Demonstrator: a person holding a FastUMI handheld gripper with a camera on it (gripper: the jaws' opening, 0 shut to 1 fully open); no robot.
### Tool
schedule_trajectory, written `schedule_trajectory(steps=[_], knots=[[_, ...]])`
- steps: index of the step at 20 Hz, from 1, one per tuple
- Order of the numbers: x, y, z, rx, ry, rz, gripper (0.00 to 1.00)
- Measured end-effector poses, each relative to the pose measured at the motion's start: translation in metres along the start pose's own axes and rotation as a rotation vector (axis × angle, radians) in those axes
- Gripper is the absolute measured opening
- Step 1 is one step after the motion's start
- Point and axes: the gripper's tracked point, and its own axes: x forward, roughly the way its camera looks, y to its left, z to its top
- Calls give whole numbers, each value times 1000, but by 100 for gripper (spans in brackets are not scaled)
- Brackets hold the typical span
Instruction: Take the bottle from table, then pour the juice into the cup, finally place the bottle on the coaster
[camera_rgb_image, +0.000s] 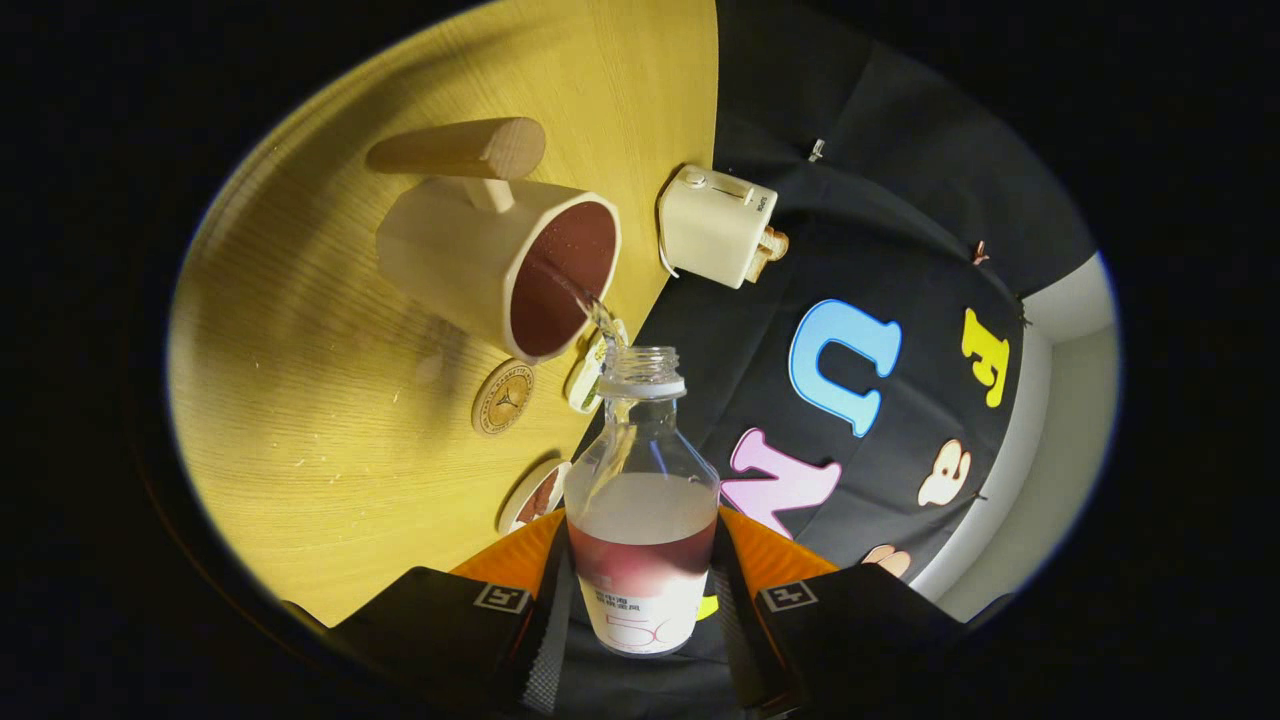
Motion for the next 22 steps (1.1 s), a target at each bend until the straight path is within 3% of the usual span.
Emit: schedule_trajectory(steps=[22], knots=[[6,-11,9,-199,-77,-46,68]])
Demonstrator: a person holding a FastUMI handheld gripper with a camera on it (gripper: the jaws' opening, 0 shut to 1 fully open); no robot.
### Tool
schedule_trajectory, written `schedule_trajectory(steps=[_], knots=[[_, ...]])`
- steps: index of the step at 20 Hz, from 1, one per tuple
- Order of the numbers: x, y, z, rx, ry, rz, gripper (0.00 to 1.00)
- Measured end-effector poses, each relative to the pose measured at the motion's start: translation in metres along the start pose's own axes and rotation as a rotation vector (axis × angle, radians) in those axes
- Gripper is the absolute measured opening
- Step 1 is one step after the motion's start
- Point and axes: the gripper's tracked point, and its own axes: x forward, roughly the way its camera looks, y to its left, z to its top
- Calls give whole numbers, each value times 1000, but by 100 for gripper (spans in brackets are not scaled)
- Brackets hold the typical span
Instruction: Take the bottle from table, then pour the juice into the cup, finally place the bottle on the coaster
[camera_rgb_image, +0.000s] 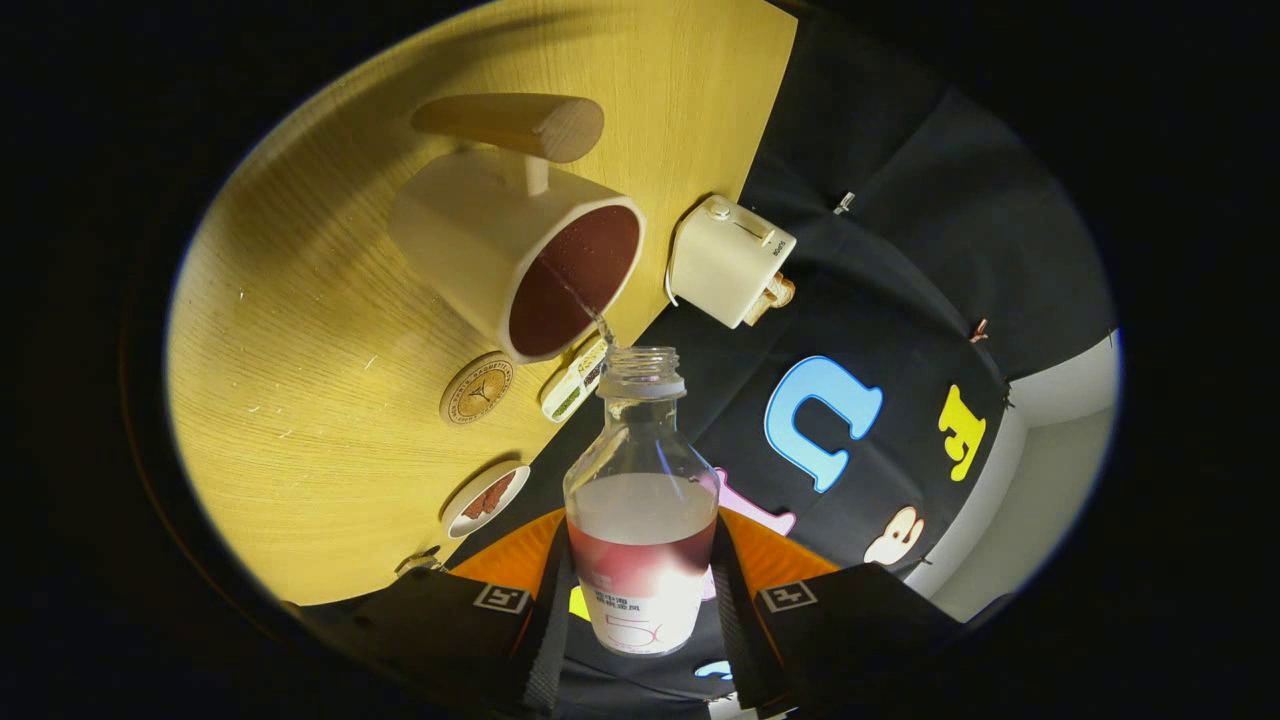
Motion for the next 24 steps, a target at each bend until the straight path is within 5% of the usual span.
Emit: schedule_trajectory(steps=[17,24], knots=[[-1,2,0,-26,-19,-1,68],[-7,23,-3,209,15,58,68]])
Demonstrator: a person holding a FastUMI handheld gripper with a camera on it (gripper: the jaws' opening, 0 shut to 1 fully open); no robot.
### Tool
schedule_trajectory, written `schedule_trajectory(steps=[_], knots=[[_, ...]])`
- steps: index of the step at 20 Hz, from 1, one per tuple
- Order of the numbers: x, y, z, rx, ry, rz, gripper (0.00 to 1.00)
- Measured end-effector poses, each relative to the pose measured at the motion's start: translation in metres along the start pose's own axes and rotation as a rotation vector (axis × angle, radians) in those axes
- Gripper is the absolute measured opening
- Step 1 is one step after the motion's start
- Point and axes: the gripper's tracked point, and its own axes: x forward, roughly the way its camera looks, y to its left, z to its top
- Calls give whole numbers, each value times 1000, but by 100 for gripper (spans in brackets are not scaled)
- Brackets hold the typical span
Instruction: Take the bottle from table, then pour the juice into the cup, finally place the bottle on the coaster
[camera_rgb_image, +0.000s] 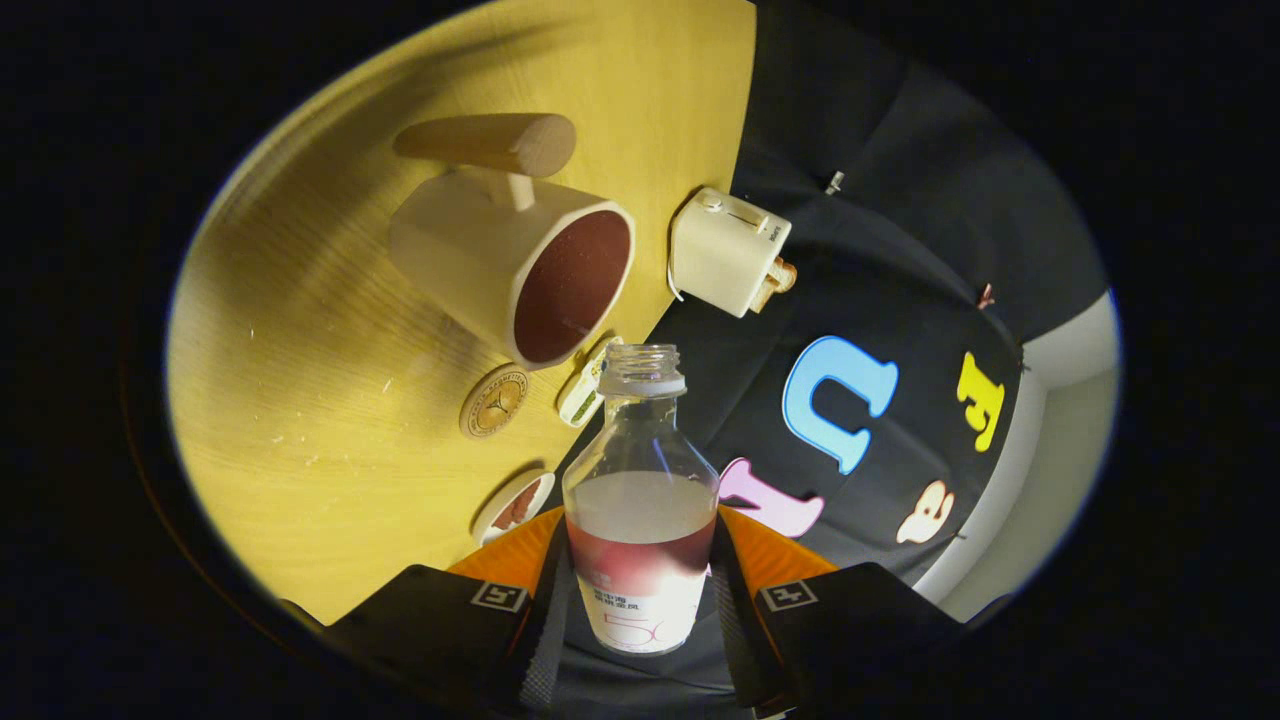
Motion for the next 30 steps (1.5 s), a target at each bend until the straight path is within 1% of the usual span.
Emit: schedule_trajectory(steps=[5,9,11,14,20,24,28,30], knots=[[0,13,6,300,8,45,69],[1,16,11,580,12,68,69],[2,17,15,744,8,85,69],[2,15,21,980,-18,82,69],[8,15,9,1474,-28,88,69],[20,2,-12,1649,-30,47,69],[38,-19,-31,1776,-88,-9,69],[49,-29,-37,1834,-124,-24,70]])
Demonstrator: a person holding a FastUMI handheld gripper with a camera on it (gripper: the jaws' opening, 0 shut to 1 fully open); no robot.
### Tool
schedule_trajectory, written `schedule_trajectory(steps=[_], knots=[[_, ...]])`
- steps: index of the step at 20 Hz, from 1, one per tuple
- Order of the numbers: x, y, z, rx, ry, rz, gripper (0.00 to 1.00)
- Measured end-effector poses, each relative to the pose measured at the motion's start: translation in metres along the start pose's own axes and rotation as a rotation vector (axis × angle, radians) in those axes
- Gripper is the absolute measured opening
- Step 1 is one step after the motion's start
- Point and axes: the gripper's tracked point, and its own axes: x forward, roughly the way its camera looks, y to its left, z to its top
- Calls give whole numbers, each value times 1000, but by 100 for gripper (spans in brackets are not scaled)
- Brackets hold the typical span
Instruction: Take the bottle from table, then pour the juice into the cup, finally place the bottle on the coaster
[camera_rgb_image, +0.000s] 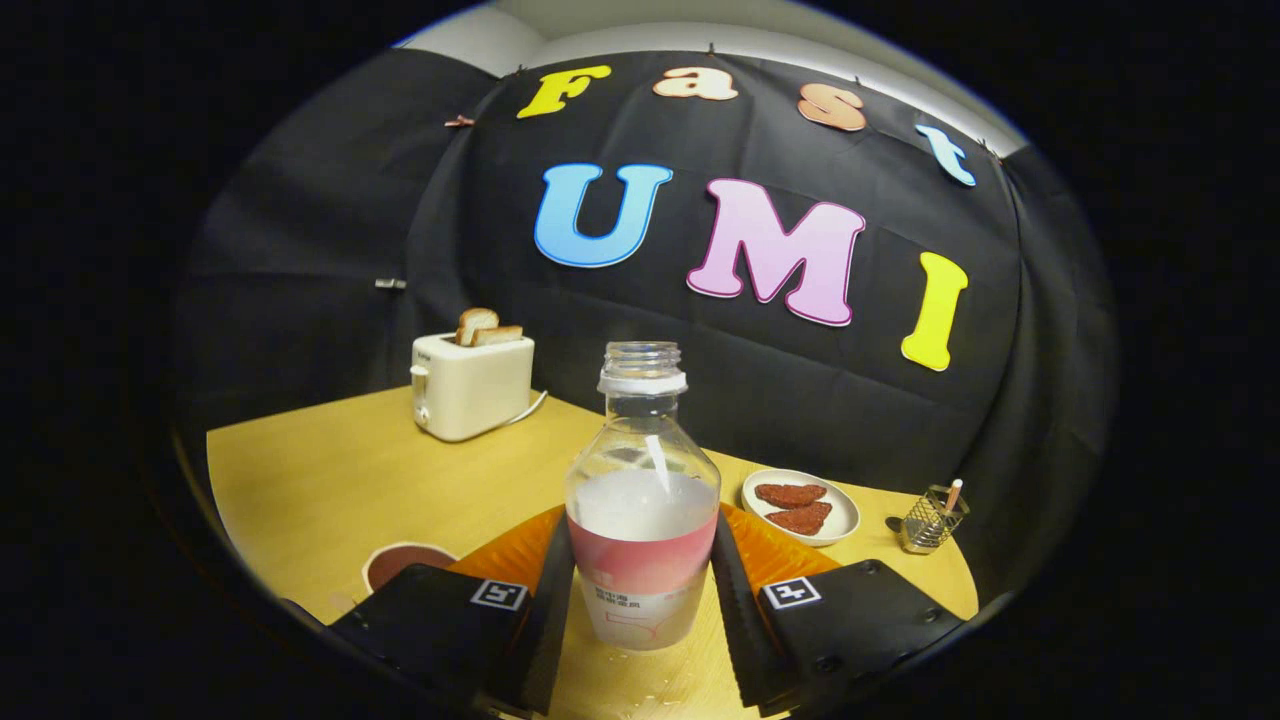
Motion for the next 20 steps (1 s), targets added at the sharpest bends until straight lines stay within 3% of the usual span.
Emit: schedule_trajectory(steps=[5,11,20], knots=[[42,-9,6,109,-64,38,70],[90,-22,-30,149,-35,-11,73],[113,-20,-62,194,-4,-17,73]])
